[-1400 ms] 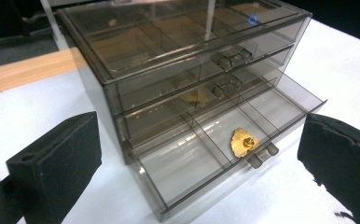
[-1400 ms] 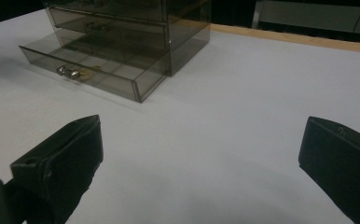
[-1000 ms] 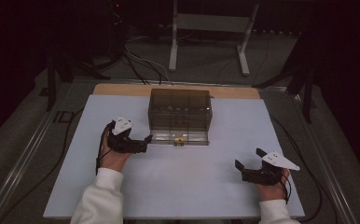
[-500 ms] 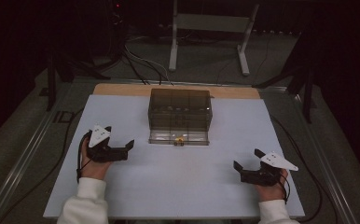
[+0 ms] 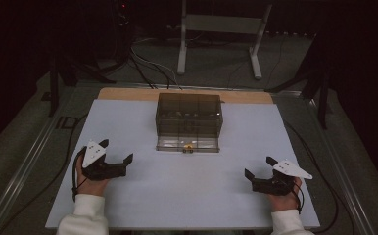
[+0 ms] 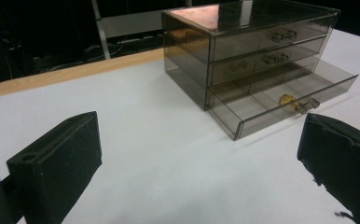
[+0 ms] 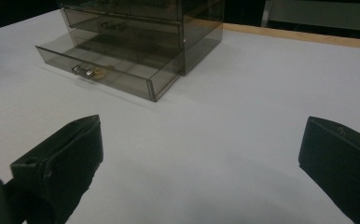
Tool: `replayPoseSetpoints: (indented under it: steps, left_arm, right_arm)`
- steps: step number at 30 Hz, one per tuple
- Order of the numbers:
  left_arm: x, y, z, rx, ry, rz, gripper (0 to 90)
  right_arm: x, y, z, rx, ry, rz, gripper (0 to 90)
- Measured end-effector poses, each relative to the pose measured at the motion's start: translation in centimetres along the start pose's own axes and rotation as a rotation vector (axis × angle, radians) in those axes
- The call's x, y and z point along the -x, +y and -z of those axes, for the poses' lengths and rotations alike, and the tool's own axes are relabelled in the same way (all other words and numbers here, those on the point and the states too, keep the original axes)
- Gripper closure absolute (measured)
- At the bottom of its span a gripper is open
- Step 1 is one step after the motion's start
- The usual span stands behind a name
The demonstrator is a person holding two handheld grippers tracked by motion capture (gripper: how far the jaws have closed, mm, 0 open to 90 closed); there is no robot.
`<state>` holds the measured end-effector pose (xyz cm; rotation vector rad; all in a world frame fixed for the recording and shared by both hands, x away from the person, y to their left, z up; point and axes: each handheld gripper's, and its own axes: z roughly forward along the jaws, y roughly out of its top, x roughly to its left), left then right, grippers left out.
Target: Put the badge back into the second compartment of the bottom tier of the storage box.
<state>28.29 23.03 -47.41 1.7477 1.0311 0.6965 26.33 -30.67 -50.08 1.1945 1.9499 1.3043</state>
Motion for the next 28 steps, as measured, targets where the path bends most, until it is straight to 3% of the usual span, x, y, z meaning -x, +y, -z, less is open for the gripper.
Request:
replayPoseSetpoints:
  steps: [3,13,20,28]
  left_arm:
    - [-0.3,-0.8,0.7,0.003,0.015,0.003,0.3]
    - [-1.4,-2.4,2.3,0.062,0.054,0.086,0.3]
    - [-1.8,-2.7,2.8,0.068,0.067,0.097,0.4]
    - [-2.1,-2.9,2.4,0.043,0.073,0.106,0.4]
  right_arm:
    - [0.0,0.0,0.0,-0.002,0.001,-0.001,0.0]
    - [-0.1,0.0,0.0,-0.001,0.003,0.005,0.0]
    - [-0.4,0.0,0.6,0.002,0.01,0.01,0.0]
    - [-0.3,-0.4,0.1,-0.045,0.016,0.015,0.0]
